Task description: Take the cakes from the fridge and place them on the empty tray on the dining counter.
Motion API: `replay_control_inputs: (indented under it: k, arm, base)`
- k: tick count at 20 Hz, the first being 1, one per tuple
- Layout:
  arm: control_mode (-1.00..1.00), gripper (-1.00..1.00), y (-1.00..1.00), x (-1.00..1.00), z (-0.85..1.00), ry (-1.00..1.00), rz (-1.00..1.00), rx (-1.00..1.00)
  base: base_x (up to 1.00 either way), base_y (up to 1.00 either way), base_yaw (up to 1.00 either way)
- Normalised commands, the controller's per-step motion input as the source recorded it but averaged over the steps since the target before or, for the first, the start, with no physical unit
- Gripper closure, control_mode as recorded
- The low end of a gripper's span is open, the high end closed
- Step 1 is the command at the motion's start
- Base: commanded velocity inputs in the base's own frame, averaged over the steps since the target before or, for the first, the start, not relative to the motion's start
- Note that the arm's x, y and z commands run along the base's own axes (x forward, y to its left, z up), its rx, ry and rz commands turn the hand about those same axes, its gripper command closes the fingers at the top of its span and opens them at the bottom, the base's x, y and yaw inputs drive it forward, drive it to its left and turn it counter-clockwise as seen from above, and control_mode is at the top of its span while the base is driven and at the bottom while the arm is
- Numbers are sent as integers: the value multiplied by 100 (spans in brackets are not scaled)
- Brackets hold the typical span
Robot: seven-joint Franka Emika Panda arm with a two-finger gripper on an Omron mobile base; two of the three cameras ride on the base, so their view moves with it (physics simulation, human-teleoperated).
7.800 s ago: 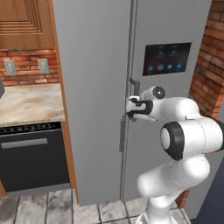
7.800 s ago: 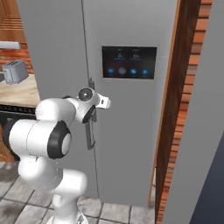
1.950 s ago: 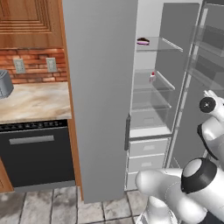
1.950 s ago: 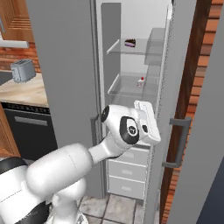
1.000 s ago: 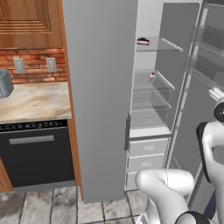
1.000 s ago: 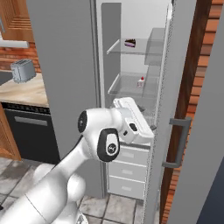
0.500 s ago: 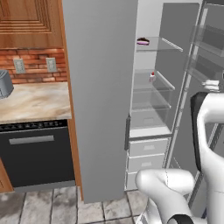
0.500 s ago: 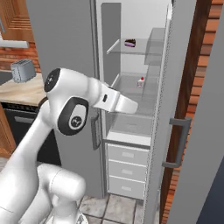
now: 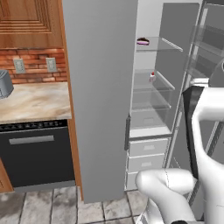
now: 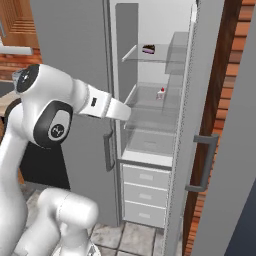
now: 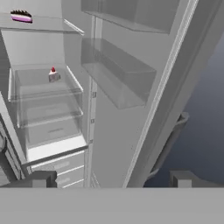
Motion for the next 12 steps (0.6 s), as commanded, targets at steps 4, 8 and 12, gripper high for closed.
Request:
replay_control_inputs:
  k: [4, 8, 12]
  arm:
    - [-100, -100, 41, 0, -7, -1, 12, 4]
    - [-100, -100, 31, 0, -1, -13, 21, 1]
    - [-100, -100, 22, 0, 3, -8, 28, 2]
  base:
    - [0, 0, 0]
    - [0, 0, 0]
    - [0, 0, 0]
